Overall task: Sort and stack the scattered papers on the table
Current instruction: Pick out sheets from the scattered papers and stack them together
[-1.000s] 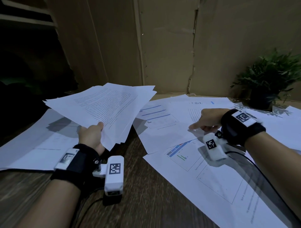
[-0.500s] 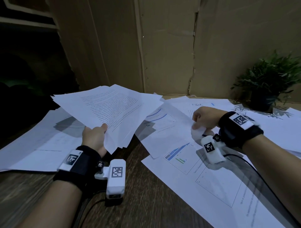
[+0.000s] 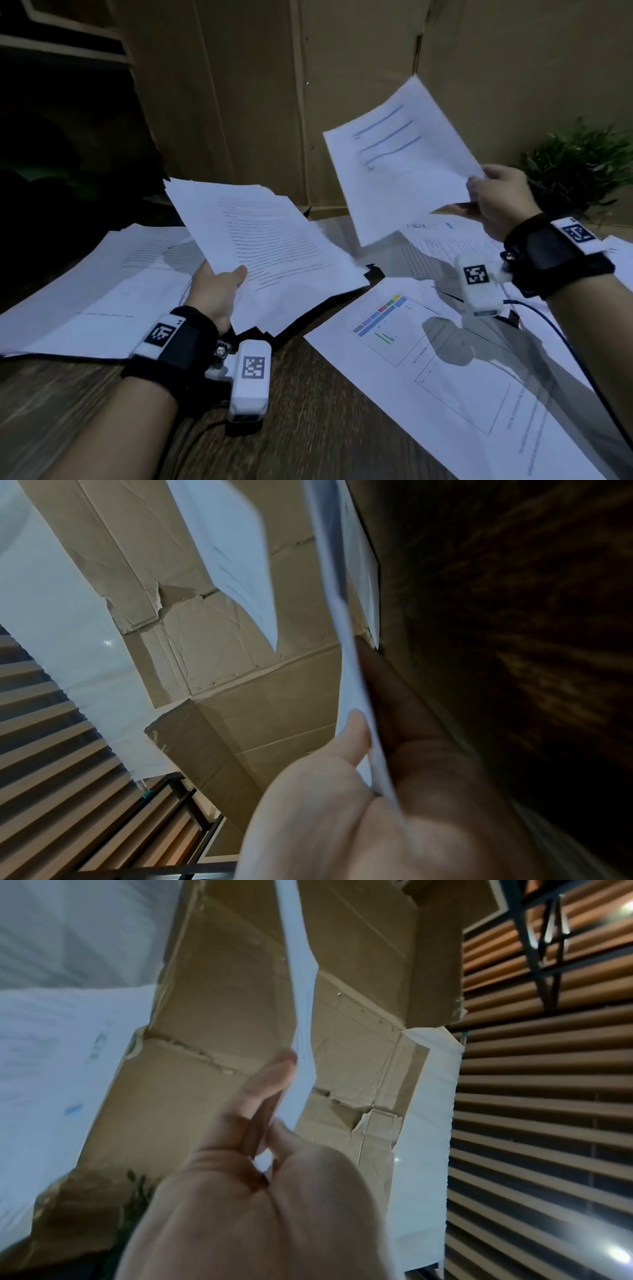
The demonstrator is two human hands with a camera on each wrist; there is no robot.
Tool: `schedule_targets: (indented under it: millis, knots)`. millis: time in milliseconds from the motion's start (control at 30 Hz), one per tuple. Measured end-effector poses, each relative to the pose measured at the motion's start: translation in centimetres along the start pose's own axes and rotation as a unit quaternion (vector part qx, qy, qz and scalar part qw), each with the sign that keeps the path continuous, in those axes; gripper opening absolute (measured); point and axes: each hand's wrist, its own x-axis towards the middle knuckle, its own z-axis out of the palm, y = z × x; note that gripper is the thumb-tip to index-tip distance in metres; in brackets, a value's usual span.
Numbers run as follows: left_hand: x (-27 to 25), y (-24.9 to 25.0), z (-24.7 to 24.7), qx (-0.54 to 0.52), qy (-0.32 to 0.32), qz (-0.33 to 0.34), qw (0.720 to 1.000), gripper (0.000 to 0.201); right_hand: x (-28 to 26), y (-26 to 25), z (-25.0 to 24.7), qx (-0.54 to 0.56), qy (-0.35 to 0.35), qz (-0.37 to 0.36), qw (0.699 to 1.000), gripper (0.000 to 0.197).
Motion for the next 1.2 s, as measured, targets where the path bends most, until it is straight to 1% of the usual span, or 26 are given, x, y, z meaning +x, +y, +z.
schedule_targets:
  millis: [67,133,200,233,300,400,467,500,567,600,633,667,700,733,767,800,833,867,900,933,967,1000,1033,1100,1133,1200]
  knots:
    - [-0.3,0.1,0.1,0.003,-0.029,-0.002,1.0,0.033,-0.7,-0.5,0.9,0.015,-0.052,0.034,0.998,0.027]
    - [-0.6,0.2,0.4,0.004,-0.053,-0.009,0.999,0.032,-2.2,-0.8,2.3,-0.005,-0.124,0.064,0.99,0.025]
    - [-0.8,0.3,0.8,0.003,-0.067,-0.011,0.998,0.032,-3.8,-0.4,4.0,-0.059,-0.201,0.086,0.974,0.022]
    - [-0.8,0.4,0.9,0.002,-0.07,-0.008,0.998,0.032,-4.5,-0.1,4.7,-0.095,-0.233,0.093,0.963,0.025]
    - [-0.7,0.4,1.0,0.002,-0.071,-0.012,0.997,0.028,-5.5,1.0,5.8,-0.167,-0.276,0.104,0.941,0.026]
    - [-0.3,0.0,0.7,0.013,-0.048,-0.048,0.998,0.025,-6.6,2.5,7.0,-0.248,-0.306,0.137,0.909,0.028]
    - [0.0,-0.3,0.5,0.016,-0.042,-0.079,0.996,0.029,-6.7,3.2,7.3,-0.273,-0.328,0.173,0.888,0.048]
    - [0.0,-0.3,0.5,0.001,-0.042,-0.088,0.995,0.033,-6.6,3.4,7.3,-0.273,-0.339,0.186,0.881,0.053]
    - [0.0,-0.3,0.6,-0.022,-0.054,-0.113,0.992,0.041,-7.1,2.8,7.5,-0.265,-0.345,0.192,0.88,0.042]
    - [-0.2,-0.2,0.7,-0.012,-0.068,-0.117,0.991,0.038,-6.8,2.9,7.4,-0.258,-0.349,0.195,0.879,0.035]
    - [-0.2,-0.3,0.8,0.016,-0.075,-0.108,0.991,0.03,-6.6,3.2,7.1,-0.246,-0.364,0.193,0.877,0.028]
    - [-0.3,-0.3,0.8,0.045,-0.077,-0.098,0.991,0.026,-6.6,3.0,6.7,-0.235,-0.385,0.196,0.871,0.025]
    - [-0.3,-0.4,0.8,0.063,-0.081,-0.089,0.991,0.03,-6.4,2.7,6.3,-0.233,-0.393,0.2,0.867,0.028]
    - [0.1,-0.7,0.6,0.074,-0.077,-0.082,0.991,0.035,-6.0,2.5,5.8,-0.248,-0.381,0.194,0.869,0.033]
    - [0.2,-0.9,0.4,0.073,-0.071,-0.072,0.992,0.038,-5.0,2.4,5.2,-0.288,-0.357,0.174,0.872,0.036]
    - [0.5,-0.9,0.1,0.073,-0.054,-0.062,0.994,0.039,-4.1,2.2,4.5,-0.364,-0.329,0.136,0.861,0.039]
    - [0.6,-0.8,0.1,0.068,-0.043,-0.05,0.995,0.038,-3.0,1.9,3.3,-0.468,-0.301,0.092,0.826,0.04]
    - [0.7,-0.7,0.0,0.066,-0.032,-0.041,0.996,0.037,-2.1,1.9,2.0,-0.57,-0.279,0.057,0.771,0.043]
    - [0.9,-0.7,0.0,0.065,-0.026,-0.035,0.997,0.036,-1.3,2.1,0.8,-0.653,-0.261,0.045,0.709,0.048]
    - [1.0,-0.7,-0.1,0.07,-0.019,-0.032,0.997,0.035,-0.8,2.3,-0.2,-0.706,-0.253,0.058,0.659,0.057]
    - [1.1,-0.7,0.0,0.077,-0.017,-0.031,0.996,0.034,-0.5,2.6,-1.1,-0.726,-0.256,0.079,0.634,0.064]
    - [1.1,-0.8,-0.1,0.084,-0.019,-0.032,0.996,0.035,-0.4,2.7,-1.5,-0.734,-0.268,0.105,0.615,0.067]
    - [1.2,-0.9,-0.1,0.09,-0.029,-0.03,0.995,0.038,-0.4,2.7,-1.9,-0.733,-0.277,0.123,0.609,0.068]
    - [1.2,-1.1,-0.2,0.093,-0.045,-0.03,0.994,0.043,-0.4,2.8,-2.0,-0.728,-0.29,0.135,0.606,0.075]
    - [1.1,-1.1,-0.2,0.095,-0.046,-0.033,0.994,0.042,-0.7,2.3,-1.6,-0.731,-0.296,0.144,0.598,0.077]
    - [1.1,-1.1,-0.1,0.092,-0.05,-0.035,0.994,0.041,-0.4,2.4,-1.1,-0.742,-0.305,0.138,0.581,0.077]
